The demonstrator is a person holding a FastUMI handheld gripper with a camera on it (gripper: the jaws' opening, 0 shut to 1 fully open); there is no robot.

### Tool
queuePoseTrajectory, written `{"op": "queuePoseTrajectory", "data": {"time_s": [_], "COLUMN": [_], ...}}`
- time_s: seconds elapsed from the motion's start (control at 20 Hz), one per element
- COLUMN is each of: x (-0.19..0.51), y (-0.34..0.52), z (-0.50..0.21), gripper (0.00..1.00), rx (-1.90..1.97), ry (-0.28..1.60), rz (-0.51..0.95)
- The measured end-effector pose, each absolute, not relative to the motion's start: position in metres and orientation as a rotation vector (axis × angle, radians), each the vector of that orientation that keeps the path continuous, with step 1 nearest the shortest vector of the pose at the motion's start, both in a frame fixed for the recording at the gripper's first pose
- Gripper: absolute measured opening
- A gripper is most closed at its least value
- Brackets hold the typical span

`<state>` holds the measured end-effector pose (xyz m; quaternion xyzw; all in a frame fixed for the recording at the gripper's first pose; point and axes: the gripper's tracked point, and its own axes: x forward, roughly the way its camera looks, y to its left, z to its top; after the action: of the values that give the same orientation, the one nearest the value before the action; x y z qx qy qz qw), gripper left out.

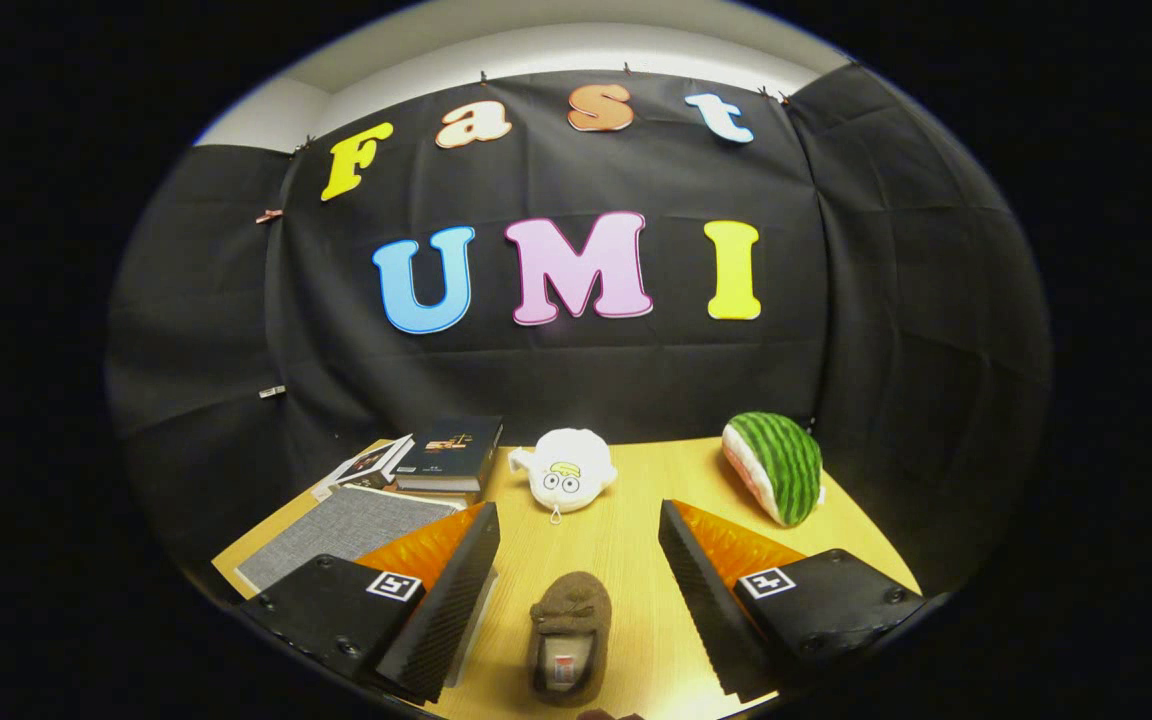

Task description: Open the storage box then place both shoes into the box .Put the left shoe in first, then the right shoe, with the right side of both shoes facing outward in a uniform manner.

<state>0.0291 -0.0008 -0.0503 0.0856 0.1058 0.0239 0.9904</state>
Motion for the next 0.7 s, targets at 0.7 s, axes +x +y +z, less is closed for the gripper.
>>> {"op": "queuePoseTrajectory", "data": {"time_s": [0.7], "x": [0.015], "y": [0.061], "z": [-0.119], "gripper": [0.98], "rx": [0.630], "ry": [0.667], "rz": [0.286]}}
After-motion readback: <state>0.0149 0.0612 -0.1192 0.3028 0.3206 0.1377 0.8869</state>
